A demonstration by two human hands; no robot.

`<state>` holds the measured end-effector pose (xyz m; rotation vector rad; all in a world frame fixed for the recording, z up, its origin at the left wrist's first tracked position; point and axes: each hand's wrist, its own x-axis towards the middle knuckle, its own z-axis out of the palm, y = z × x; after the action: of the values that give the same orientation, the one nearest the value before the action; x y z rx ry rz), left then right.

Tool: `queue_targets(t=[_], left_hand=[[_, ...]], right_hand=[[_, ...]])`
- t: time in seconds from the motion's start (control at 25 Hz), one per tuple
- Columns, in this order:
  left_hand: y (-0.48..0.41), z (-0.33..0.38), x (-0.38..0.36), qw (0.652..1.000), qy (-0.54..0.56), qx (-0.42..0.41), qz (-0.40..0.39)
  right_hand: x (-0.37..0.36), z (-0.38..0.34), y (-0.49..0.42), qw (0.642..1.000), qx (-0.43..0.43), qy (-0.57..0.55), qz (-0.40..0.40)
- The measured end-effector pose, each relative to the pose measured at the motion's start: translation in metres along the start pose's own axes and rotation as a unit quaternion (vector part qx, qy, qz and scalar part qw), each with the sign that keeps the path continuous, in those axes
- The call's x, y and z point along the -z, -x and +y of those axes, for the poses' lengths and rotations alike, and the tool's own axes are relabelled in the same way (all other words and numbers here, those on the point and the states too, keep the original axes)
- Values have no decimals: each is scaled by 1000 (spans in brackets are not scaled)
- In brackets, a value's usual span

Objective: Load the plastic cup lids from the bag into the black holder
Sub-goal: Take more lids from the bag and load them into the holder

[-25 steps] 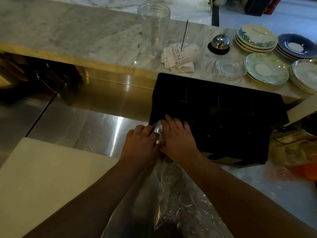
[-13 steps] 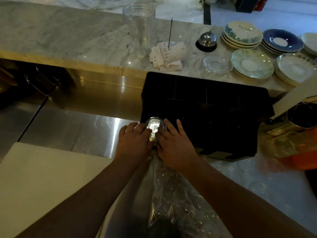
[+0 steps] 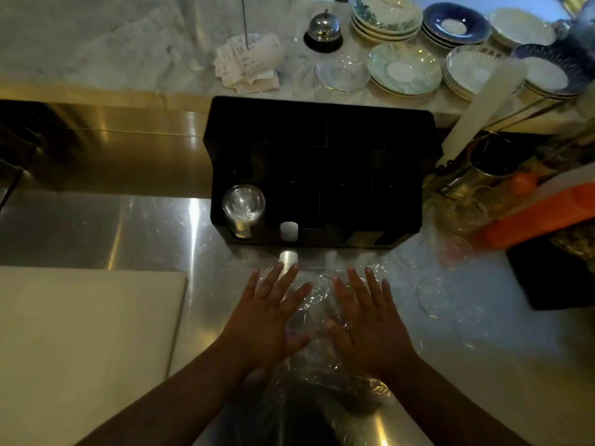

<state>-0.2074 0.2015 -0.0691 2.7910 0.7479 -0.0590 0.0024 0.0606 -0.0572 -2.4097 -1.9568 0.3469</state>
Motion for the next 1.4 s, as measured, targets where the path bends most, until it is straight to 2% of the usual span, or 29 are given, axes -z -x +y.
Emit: queue_targets(t=[0.2, 0.32, 0.4, 0.52, 0.6, 0.64, 0.72, 0.8, 0.88, 1.0, 1.2, 1.4], left_hand=[[19, -8, -20, 992, -31, 61, -102], [19, -4, -15, 990, -44, 76, -112], [10, 10, -4, 991, -49, 76, -94], [-17, 48, 13, 999, -31, 23, -6], [-42, 77, 20, 999, 12, -26, 34], [-56, 94, 22, 997, 36, -57, 28], [-76, 125, 18, 992, 41, -109, -43], [-85, 141, 7, 987, 20, -84, -134], [-82, 137, -7, 984, 1, -21, -175], [-65, 111, -17, 983, -21, 1, -180], [-52, 93, -19, 985, -28, 17, -170], [-57, 84, -5, 981, -65, 50, -175]], right_hand=[[-40, -2, 7, 997, 6, -5, -82], [-47, -4, 8, 995, 5, -1, -100], [-37, -3, 11, 997, 2, -21, -74], [-11, 13, 26, 995, -46, -89, 26], [7, 40, 46, 979, -126, -132, 87], [14, 58, 59, 971, -166, -142, 94], [20, 89, 79, 971, -194, -128, 48], [17, 104, 91, 979, -167, -116, -16], [11, 107, 92, 982, -133, -124, -47], [2, 103, 84, 983, -109, -142, -41], [-10, 96, 69, 984, -92, -118, -95], [-17, 97, 67, 990, -73, -91, -75]])
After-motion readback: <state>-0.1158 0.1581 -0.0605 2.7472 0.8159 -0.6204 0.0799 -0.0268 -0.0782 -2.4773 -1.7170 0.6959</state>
